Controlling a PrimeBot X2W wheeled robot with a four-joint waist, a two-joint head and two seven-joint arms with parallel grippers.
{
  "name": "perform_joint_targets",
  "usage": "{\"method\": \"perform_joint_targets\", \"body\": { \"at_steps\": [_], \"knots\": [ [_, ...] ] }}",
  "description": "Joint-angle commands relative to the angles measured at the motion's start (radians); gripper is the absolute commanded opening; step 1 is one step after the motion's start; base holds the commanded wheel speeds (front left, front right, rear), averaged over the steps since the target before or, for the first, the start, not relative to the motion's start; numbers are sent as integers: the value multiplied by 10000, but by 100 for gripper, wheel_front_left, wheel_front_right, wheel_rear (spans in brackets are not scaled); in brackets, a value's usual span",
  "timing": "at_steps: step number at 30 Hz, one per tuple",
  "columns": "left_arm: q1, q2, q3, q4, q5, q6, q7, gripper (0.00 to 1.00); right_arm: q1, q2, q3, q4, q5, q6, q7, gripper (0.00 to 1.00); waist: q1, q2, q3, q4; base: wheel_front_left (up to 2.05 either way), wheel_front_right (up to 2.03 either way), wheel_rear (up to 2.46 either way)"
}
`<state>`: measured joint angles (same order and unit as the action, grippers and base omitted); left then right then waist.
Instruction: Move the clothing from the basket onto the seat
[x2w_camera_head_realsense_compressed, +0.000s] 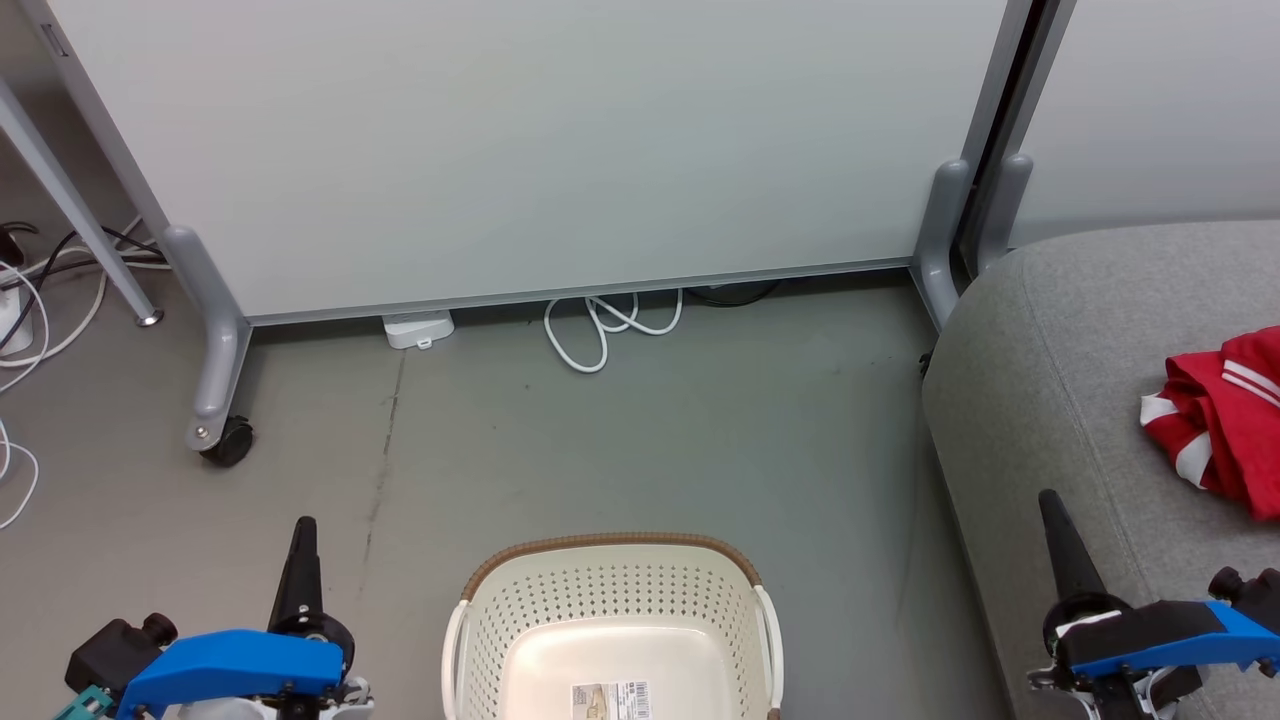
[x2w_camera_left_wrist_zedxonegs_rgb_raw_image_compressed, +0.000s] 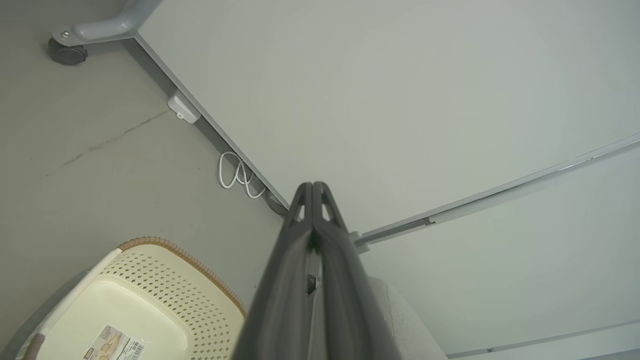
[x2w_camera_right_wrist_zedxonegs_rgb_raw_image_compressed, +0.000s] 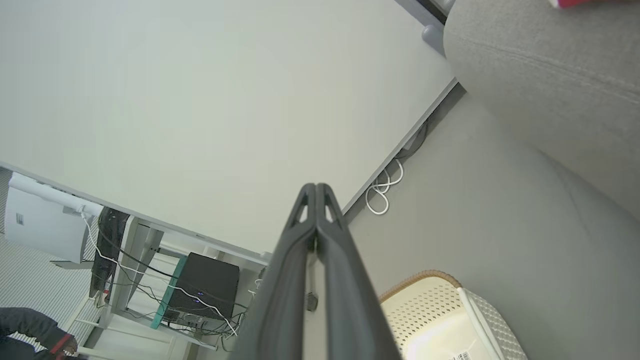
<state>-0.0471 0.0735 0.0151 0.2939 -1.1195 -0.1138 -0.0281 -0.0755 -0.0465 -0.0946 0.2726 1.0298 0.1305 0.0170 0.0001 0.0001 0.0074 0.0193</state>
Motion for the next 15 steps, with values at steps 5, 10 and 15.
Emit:
{"method": "perform_joint_targets", "body": {
  "at_steps": [5,10,15],
  "knots": [
    [-313,-8,153,-201,-601,46,168,0,-248,-43,-43,-138,707,3,135,0,-1,-1,-7,-15,0,0,0],
    [-333,-27,246,-262,-1054,57,293,0,-286,-45,-62,-144,1247,3,225,0,-1,-1,-13,-30,0,0,0],
    [-383,-48,324,-323,-1487,66,430,0,-319,-46,-82,-154,1762,3,311,0,-1,-1,-20,-45,0,0,0]
  ]
}}
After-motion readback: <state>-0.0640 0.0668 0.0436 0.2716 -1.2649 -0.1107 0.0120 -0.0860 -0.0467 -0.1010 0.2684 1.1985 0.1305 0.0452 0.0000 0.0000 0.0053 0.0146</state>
